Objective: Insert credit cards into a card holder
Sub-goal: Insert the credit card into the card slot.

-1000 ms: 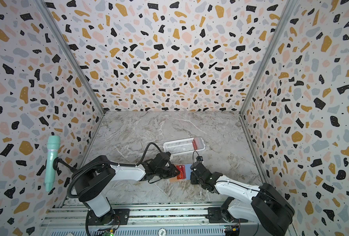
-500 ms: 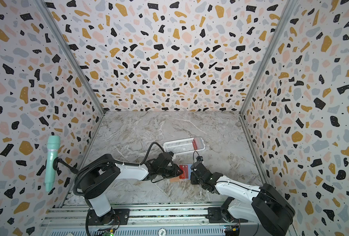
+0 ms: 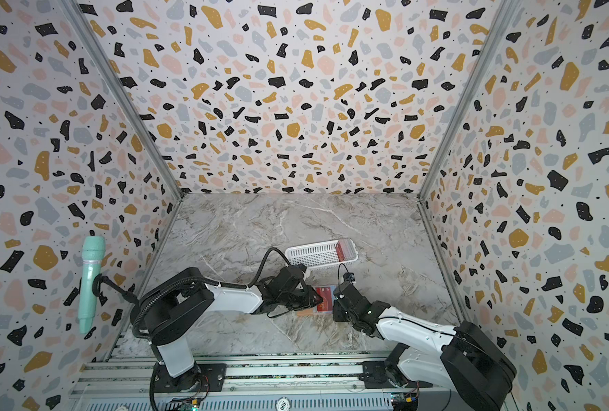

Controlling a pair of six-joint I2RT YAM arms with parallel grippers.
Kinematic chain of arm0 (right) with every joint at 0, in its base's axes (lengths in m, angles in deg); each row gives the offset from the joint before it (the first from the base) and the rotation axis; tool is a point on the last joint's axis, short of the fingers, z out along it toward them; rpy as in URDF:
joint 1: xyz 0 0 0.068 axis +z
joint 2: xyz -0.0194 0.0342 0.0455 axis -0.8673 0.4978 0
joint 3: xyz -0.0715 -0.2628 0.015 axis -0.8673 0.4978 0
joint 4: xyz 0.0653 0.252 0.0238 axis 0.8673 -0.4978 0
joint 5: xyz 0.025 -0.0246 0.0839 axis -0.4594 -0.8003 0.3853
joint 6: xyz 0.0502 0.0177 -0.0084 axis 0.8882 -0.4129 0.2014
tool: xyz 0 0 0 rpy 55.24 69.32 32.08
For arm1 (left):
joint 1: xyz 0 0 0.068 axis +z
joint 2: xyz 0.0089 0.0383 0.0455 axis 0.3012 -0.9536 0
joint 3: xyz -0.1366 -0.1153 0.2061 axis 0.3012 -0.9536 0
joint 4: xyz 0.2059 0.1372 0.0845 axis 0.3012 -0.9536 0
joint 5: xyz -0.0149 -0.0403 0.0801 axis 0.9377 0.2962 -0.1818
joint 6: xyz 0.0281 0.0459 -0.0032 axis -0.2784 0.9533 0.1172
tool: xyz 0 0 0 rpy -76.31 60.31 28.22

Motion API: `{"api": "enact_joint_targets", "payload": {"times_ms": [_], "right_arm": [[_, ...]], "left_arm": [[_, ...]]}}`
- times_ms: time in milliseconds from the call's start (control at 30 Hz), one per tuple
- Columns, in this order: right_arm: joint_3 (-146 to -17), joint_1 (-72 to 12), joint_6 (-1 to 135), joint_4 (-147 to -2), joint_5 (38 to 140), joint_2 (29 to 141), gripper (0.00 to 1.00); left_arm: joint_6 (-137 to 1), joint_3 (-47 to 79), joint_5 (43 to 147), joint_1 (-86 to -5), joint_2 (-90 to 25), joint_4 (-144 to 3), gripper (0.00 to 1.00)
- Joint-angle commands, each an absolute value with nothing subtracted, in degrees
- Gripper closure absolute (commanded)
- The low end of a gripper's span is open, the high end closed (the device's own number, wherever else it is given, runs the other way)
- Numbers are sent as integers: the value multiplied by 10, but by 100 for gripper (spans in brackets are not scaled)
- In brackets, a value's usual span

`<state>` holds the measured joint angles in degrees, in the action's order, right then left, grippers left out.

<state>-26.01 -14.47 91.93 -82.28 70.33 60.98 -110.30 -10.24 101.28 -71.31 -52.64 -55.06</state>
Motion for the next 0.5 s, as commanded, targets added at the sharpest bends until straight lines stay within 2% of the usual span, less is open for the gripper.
{"api": "enact_joint_targets", "payload": {"times_ms": [0, 467], "right_arm": [[-247, -140, 918, -834, 730, 591, 80], [-237, -156, 919, -813, 760, 563, 80]], "left_arm": [[-1109, -87, 1025, -720, -535, -530, 72], [-1116, -83, 1042, -730, -543, -510, 74]]}}
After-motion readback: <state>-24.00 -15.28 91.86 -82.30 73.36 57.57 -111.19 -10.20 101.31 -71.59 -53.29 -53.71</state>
